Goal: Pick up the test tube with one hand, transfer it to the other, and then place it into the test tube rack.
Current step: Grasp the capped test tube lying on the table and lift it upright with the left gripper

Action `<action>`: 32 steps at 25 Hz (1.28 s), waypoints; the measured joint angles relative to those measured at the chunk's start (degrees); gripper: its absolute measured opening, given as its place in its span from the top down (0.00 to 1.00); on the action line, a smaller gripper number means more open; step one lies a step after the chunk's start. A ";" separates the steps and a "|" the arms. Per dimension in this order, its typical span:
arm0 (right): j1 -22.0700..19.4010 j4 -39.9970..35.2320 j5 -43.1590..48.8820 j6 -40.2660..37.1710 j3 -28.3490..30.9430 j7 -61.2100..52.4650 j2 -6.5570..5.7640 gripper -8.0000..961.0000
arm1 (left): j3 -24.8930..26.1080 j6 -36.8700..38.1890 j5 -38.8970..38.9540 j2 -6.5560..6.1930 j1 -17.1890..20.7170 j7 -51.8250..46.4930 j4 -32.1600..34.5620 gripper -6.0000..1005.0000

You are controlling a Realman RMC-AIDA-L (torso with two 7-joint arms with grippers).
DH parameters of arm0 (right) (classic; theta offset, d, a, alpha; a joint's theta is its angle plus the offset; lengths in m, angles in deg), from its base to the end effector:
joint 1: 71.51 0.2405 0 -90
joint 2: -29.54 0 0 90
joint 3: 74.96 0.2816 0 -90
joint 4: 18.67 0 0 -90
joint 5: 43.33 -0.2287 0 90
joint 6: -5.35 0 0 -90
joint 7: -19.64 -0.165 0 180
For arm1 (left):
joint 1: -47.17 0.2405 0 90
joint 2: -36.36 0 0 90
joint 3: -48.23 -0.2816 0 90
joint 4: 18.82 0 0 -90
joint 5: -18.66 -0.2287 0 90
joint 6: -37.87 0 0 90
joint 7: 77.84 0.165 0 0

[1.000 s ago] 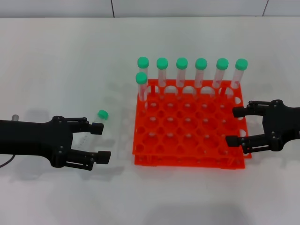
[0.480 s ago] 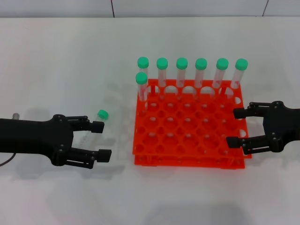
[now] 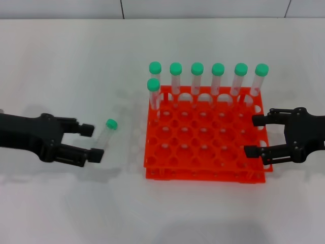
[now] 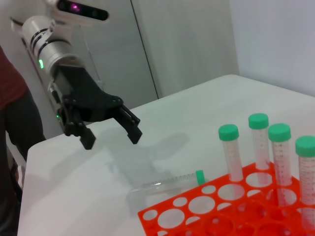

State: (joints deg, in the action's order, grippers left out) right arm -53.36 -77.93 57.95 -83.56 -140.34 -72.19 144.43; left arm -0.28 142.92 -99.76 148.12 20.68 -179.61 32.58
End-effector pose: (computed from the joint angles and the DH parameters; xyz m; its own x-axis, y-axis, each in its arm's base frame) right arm 0.2677 0.3335 -0.0039 0.8700 -0.3059 -0.3867 -0.3745 -0.9201 -0.1148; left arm -0.2923 0.3314 0.0339 0.7968 0.5475 0.2556 0.5536 -0.8310 0.0544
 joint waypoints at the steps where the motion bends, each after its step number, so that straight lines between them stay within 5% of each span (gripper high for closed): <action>1: 0.03 0.00 -0.13 0.00 -0.01 0.02 0.02 0.10 | 0.03 0.16 -1.64 -0.45 -1.07 -1.84 0.21 0.12; 11: 0.07 0.06 -1.36 0.06 -0.01 0.08 0.14 0.10 | 0.14 0.84 -16.85 -2.00 -8.64 -12.27 1.53 0.12; 27: 0.40 -0.05 -3.32 0.45 -0.09 0.08 0.24 0.10 | -0.31 -0.17 -28.26 -1.10 -12.86 -17.79 1.28 0.20; 32: 0.40 -0.07 -3.32 0.44 -0.06 0.08 0.24 0.10 | -0.39 -1.61 -32.76 0.79 -14.81 -18.55 0.92 0.20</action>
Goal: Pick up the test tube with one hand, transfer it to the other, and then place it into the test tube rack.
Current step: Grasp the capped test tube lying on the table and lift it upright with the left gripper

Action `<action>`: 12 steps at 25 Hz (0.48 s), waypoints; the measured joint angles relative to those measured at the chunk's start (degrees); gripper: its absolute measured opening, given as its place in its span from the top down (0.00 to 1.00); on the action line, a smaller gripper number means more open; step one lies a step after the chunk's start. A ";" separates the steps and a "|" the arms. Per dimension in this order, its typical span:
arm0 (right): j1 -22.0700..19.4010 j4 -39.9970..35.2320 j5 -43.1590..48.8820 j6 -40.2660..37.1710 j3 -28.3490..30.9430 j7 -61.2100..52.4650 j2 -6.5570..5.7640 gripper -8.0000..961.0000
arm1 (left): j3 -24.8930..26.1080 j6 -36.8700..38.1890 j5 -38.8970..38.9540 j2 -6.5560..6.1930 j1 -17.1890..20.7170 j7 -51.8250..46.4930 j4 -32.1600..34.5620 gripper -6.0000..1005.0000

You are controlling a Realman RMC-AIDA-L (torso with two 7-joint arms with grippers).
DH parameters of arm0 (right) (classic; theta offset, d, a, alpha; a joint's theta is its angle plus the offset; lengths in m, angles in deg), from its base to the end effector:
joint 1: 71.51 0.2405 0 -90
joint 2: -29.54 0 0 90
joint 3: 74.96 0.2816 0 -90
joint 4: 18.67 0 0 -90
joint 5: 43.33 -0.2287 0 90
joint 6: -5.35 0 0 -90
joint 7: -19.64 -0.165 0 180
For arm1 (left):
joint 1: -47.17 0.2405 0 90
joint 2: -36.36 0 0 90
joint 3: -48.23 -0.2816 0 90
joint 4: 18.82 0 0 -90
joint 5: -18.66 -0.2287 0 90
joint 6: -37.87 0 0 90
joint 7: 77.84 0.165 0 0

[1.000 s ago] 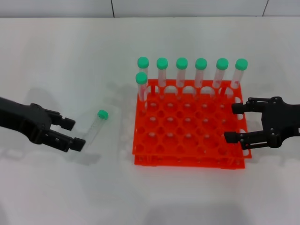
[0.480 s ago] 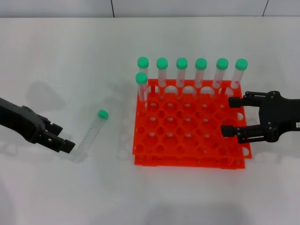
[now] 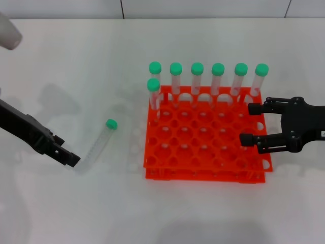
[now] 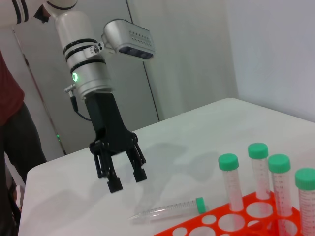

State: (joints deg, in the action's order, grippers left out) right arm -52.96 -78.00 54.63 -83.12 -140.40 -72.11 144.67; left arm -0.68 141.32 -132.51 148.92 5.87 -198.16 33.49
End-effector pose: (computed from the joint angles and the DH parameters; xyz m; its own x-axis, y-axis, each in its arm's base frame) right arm 0.2562 0.3388 -0.0014 0.8509 -0.2845 -0.4416 -0.3691 -0.9219 -0.1174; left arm -0.2830 0.3812 0.0305 0.6716 0.7031 -0.2337 0.6855 -0.7094 -0.1638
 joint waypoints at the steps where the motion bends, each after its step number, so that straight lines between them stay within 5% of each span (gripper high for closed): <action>1: 0.00 0.00 -0.01 0.00 0.01 0.00 0.00 0.10 | -0.01 -0.31 -0.82 0.49 -0.39 -0.08 -0.12 0.20; 12: -0.06 0.22 -0.58 0.07 -0.29 0.05 0.00 0.10 | -0.67 -3.96 -2.30 2.14 -2.22 0.03 -4.87 0.22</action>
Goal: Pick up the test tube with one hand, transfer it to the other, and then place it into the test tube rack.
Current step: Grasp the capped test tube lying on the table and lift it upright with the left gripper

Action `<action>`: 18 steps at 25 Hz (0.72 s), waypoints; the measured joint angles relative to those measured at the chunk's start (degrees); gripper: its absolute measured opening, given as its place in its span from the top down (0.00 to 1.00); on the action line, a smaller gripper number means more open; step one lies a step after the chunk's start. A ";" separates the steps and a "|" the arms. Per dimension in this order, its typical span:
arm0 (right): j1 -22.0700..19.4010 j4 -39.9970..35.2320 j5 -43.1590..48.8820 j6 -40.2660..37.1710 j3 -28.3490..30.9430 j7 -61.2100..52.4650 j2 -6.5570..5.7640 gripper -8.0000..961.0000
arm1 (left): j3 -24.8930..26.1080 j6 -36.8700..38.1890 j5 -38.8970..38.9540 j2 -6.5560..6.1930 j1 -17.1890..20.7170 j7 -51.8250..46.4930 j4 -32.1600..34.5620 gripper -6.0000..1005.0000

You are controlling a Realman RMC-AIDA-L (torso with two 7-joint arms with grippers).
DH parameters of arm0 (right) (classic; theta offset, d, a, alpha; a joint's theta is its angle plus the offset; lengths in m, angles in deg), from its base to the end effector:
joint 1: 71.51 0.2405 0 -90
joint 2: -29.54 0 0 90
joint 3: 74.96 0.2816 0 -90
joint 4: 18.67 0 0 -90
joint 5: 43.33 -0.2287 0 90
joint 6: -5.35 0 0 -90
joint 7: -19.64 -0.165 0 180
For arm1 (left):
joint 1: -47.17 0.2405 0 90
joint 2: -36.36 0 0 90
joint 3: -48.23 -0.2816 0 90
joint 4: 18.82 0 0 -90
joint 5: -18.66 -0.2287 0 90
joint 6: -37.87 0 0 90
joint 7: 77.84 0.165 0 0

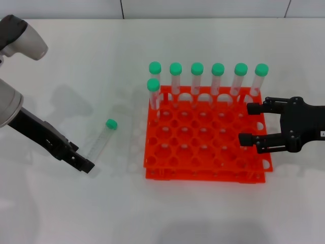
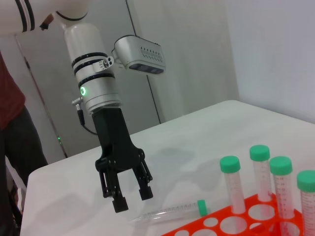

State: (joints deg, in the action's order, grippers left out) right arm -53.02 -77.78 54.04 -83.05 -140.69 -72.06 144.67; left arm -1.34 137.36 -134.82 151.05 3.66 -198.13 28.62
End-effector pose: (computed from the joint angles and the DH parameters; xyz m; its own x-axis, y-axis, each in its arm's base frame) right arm 0.2554 0.3383 -0.0022 0.8468 -0.2857 -0.4486 -0.3708 -0.9218 -0.1129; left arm -0.2805 0.3836 0.0003 0.6666 0.6968 -0.2649 0.6859 -0.7125 -0.1482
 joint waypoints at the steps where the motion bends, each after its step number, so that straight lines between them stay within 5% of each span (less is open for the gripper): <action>1: 0.00 0.00 0.00 0.00 0.00 0.01 0.00 0.10 | -0.04 -0.37 -0.01 0.02 0.00 0.01 -0.16 0.22; 18: 0.06 -0.05 0.00 -0.02 0.15 0.04 0.00 0.10 | -0.58 -3.81 0.13 0.47 -0.08 0.41 -2.31 0.26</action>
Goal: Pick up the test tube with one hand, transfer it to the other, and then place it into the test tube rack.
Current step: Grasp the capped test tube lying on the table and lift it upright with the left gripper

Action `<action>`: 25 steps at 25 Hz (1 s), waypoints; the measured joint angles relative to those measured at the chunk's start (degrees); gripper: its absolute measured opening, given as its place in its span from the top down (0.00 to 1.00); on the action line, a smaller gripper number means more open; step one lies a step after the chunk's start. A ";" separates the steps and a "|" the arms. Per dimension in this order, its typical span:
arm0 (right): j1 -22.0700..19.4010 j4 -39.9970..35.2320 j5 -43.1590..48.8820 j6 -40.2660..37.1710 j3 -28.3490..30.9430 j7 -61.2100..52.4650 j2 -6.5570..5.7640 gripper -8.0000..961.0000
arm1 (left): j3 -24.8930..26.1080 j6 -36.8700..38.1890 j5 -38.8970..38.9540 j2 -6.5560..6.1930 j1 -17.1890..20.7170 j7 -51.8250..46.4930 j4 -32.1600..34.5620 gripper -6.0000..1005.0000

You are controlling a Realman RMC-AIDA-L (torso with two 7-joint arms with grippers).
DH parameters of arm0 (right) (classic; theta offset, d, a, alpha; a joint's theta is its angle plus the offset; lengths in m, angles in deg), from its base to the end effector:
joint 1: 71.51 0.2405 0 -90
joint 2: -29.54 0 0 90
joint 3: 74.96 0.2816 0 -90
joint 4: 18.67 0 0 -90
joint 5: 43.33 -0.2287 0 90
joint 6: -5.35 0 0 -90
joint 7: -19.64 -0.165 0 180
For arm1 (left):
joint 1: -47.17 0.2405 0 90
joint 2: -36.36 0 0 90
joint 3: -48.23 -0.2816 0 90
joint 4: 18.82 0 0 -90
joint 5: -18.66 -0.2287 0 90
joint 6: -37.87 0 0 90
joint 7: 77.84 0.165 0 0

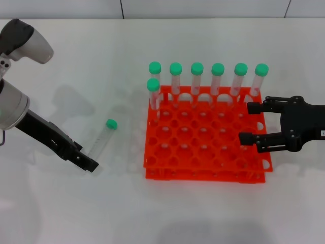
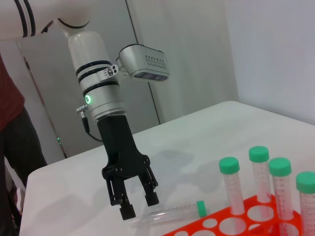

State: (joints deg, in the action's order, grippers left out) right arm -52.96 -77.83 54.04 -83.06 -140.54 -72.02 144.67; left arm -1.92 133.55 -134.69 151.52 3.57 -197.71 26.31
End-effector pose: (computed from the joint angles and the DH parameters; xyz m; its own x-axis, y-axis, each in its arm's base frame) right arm 0.2551 0.3389 -0.0015 0.8471 -0.2833 -0.4497 -0.3696 -0.9220 -0.1153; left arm -0.2854 0.3868 -0.0111 0.6692 0.6984 -0.2538 0.6814 -0.7130 -0.1652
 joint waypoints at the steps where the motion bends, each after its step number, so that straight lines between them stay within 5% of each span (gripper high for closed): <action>1: 0.00 -0.02 0.00 0.00 -0.01 0.00 0.00 0.10 | -0.02 -0.05 0.01 0.01 0.00 0.01 -0.01 0.26; 17: 0.00 -0.20 0.00 0.00 -0.06 0.00 0.00 0.11 | -0.13 -0.36 -0.17 0.54 0.00 -0.23 -0.15 0.29; 25: 0.00 0.17 0.00 0.01 0.17 0.54 0.00 0.11 | -0.21 -1.31 -0.58 0.60 0.00 -0.35 -0.22 0.43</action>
State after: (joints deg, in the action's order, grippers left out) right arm -52.97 -77.66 54.05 -83.06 -140.37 -71.48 144.67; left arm -2.13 132.24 -135.27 152.12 3.57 -198.06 26.09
